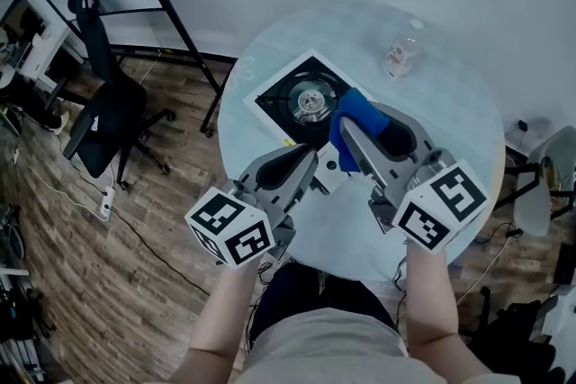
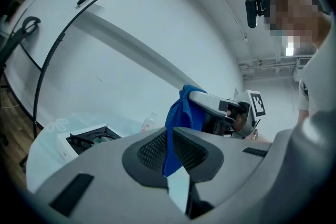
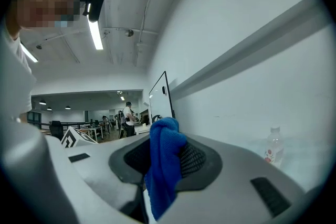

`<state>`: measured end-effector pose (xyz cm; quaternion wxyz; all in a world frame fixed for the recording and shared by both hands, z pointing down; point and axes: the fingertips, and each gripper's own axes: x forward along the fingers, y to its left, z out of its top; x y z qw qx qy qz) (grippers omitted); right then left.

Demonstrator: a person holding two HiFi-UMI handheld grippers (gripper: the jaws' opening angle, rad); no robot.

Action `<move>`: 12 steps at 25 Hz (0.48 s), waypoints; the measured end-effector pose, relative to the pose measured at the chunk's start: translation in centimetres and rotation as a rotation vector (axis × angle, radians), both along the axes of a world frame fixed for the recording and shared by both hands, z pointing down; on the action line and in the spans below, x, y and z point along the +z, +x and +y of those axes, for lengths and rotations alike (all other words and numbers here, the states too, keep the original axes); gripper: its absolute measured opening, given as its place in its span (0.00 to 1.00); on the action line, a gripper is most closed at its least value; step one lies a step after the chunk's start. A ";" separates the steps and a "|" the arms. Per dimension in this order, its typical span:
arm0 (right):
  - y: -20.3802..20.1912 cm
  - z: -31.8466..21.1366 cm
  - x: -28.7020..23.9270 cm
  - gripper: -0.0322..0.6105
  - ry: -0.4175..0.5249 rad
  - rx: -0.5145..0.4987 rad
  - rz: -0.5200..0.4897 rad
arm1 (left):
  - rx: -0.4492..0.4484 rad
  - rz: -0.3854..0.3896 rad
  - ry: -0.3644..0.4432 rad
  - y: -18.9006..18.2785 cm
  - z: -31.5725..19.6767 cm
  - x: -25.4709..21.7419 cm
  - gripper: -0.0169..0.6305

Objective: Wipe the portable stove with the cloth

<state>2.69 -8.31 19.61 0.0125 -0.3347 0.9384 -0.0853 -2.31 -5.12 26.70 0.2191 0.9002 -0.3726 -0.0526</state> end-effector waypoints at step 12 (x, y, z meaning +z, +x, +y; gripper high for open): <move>4.1 5.8 -2.0 0.24 0.041 -0.060 -0.125 | 0.007 -0.061 0.100 3.8 2.8 -3.9 0.10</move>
